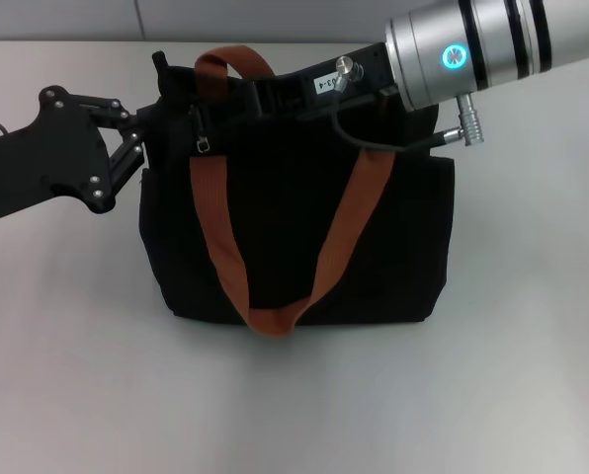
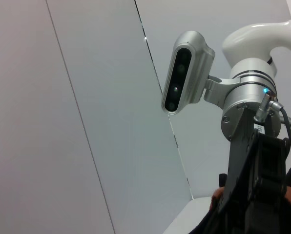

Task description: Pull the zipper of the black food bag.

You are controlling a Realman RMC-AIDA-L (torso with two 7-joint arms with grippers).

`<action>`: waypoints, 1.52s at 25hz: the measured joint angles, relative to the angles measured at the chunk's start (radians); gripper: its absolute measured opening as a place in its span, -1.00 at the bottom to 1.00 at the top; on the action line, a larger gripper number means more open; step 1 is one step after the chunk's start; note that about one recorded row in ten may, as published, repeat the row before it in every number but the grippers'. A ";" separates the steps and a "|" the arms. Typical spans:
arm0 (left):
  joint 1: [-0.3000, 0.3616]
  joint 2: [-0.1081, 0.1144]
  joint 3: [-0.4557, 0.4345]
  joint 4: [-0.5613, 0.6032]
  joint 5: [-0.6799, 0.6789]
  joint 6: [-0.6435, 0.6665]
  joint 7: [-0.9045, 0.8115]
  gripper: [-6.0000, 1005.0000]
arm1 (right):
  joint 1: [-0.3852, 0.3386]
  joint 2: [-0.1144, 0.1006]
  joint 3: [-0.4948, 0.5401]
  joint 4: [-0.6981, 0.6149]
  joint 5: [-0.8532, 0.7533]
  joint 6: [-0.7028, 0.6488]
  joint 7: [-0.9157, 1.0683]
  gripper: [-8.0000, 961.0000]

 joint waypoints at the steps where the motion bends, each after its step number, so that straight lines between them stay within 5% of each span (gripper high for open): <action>1: 0.000 0.000 0.000 0.000 0.000 0.001 0.000 -0.94 | 0.001 0.000 -0.004 0.000 0.000 0.001 0.000 0.28; 7: -0.004 -0.002 0.000 0.000 0.001 0.002 0.000 -0.94 | 0.006 0.002 -0.030 0.000 0.001 0.018 0.000 -0.12; 38: -0.001 -0.002 -0.008 0.000 0.000 0.008 -0.003 -0.94 | 0.008 0.002 -0.032 -0.008 0.003 0.040 0.033 -0.56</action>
